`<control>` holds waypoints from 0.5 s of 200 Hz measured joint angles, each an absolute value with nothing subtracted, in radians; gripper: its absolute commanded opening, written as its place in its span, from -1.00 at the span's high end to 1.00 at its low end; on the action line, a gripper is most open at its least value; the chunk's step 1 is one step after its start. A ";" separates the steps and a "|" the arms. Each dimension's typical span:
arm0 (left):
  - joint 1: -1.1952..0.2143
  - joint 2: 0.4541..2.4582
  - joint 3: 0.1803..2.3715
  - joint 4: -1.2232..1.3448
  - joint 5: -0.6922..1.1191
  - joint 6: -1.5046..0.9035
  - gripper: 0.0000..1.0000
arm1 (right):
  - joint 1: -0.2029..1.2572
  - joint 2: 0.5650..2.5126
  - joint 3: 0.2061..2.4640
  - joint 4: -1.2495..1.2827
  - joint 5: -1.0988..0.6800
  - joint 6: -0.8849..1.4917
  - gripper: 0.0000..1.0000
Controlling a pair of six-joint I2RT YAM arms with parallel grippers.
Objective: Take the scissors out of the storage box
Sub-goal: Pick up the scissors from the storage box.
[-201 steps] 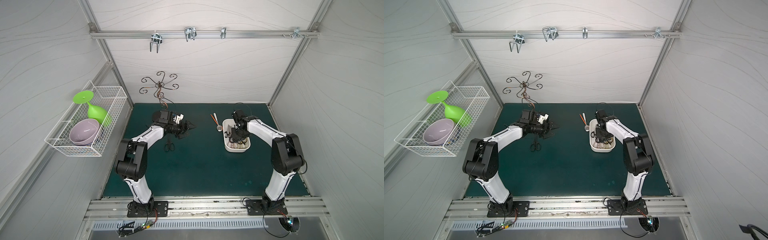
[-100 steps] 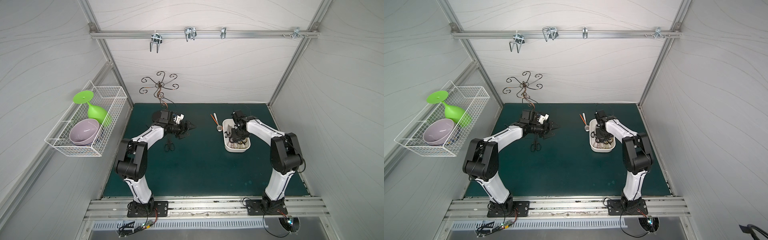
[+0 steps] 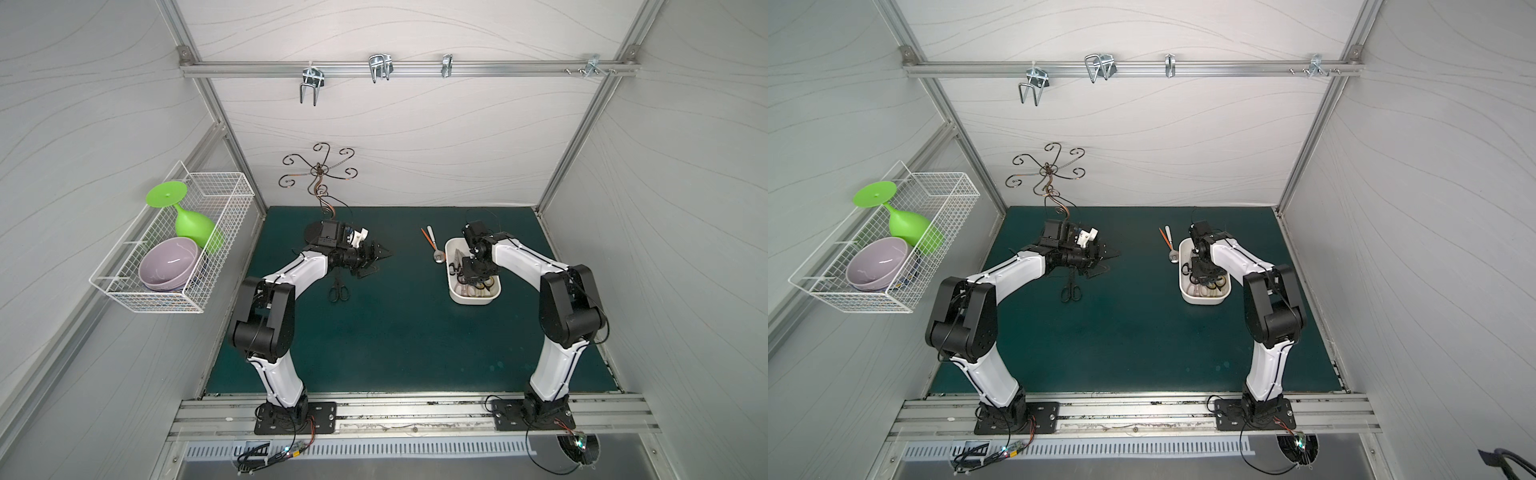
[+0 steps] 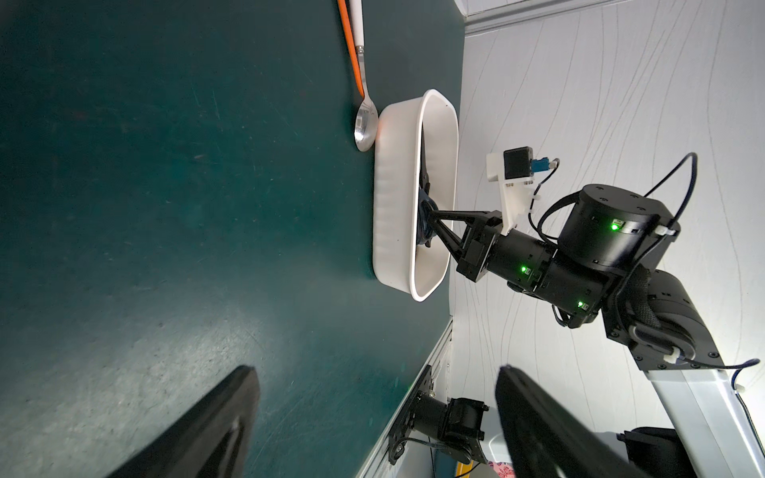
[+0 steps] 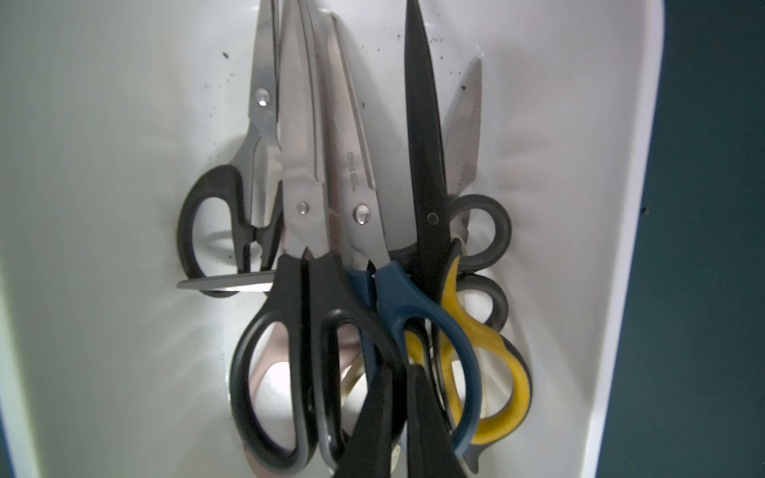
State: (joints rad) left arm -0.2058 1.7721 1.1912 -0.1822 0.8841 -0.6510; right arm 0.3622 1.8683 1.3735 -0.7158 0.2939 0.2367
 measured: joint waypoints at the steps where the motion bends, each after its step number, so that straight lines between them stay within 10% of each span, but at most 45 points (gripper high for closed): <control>1: -0.206 1.772 1.191 -0.182 0.884 -0.651 -0.88 | 0.362 1.868 1.374 -0.716 0.294 0.237 0.87; 100: -0.212 1.772 1.191 -0.182 0.884 -0.651 -0.88 | 0.362 1.823 1.377 -0.739 0.288 0.237 1.00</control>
State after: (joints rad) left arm -0.2123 1.7721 1.1912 -0.1822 0.8841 -0.6510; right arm 0.3622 1.8233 1.3766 -0.7387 0.2878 0.2371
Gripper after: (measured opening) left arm 0.938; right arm 0.078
